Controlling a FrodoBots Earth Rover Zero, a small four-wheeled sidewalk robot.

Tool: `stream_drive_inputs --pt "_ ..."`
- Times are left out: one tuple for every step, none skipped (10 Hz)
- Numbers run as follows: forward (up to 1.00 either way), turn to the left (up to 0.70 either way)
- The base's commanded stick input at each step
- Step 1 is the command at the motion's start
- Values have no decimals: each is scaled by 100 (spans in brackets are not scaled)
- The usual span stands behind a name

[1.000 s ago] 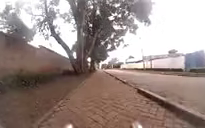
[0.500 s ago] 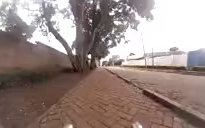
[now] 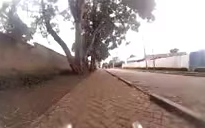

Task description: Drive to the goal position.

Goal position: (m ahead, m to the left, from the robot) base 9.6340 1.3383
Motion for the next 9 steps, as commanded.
stream_drive_inputs --pt "70 0" --pt "70 0" --pt "70 0" --pt "70 0" --pt "70 0" --pt "70 0" --pt "70 0" --pt "70 0" --pt "70 0"
